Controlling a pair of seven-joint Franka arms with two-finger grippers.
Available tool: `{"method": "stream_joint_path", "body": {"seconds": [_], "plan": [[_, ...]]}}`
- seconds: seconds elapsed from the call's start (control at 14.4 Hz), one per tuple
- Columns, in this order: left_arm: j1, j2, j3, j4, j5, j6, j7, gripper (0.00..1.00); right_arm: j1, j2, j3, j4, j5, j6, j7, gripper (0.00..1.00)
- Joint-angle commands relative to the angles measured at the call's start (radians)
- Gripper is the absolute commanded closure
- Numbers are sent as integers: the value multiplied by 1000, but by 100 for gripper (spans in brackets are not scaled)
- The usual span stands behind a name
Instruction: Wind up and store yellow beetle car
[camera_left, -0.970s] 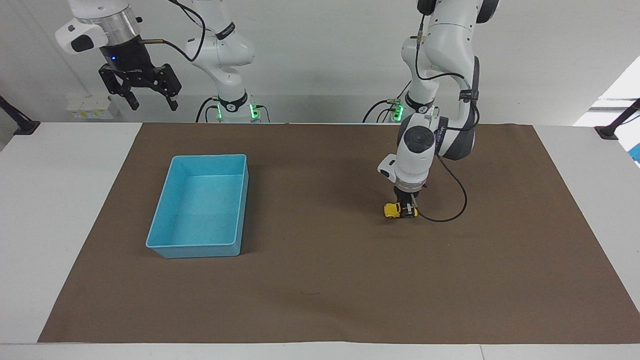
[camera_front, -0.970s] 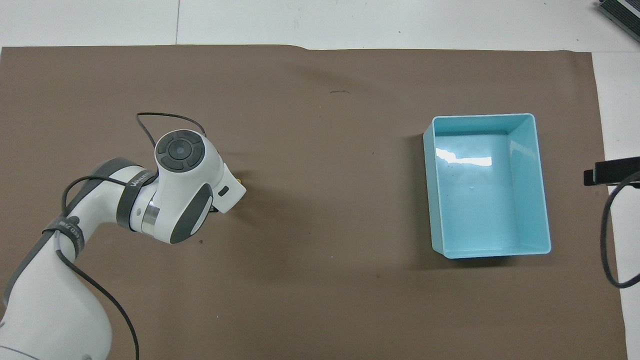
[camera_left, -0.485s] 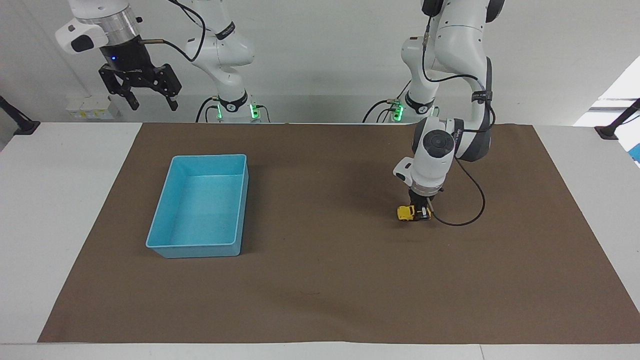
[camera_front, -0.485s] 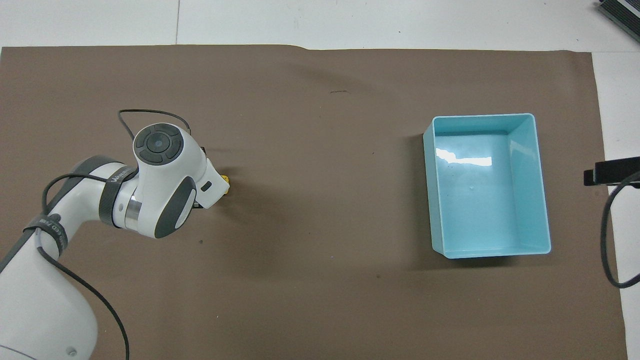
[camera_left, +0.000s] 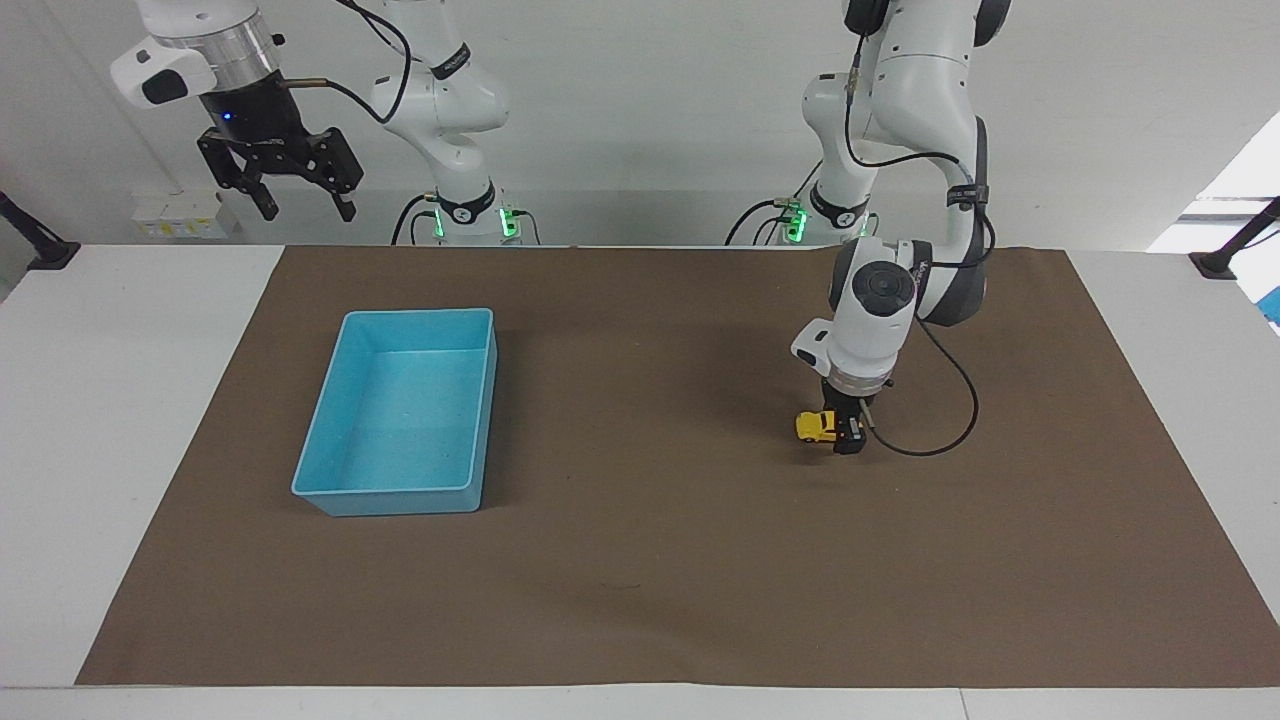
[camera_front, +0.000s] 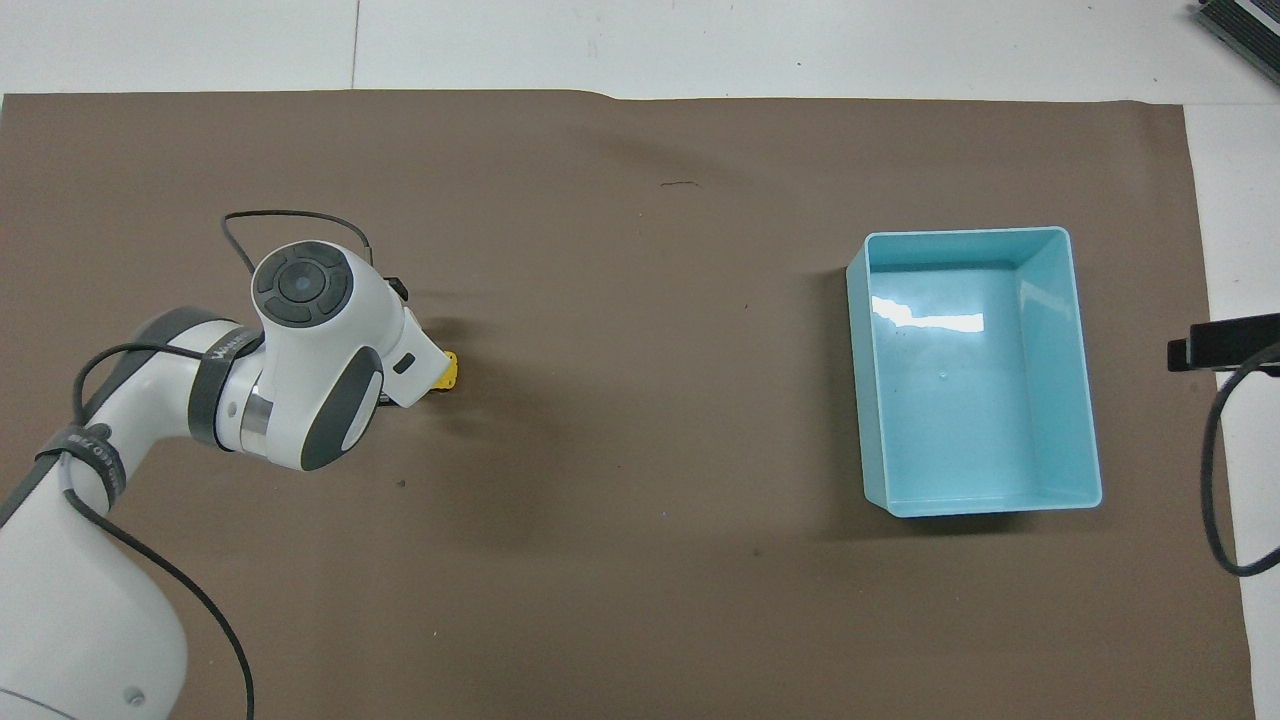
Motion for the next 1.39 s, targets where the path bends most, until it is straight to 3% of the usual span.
{"method": "stream_joint_path", "body": {"seconds": [0.0,0.21,0.69,1.04,1.32], "plan": [[17,-62,-7,24,23,-54,-7,0,-6,-20,4,-17,8,-9,-14,0],[47,-91,9,76,15,-113,-47,0,-6,-20,4,-18,8,-9,-14,0],[156,-166,13,131,14,-120,-381,0,-6,-20,4,-18,8,-9,-14,0],[181,-164,13,220,9,-258,-787,0,-6,-20,4,-17,8,-9,-14,0],[216,-166,15,310,-109,-398,-1088,0,-6,-20,4,-17,8,-9,-14,0]]}}
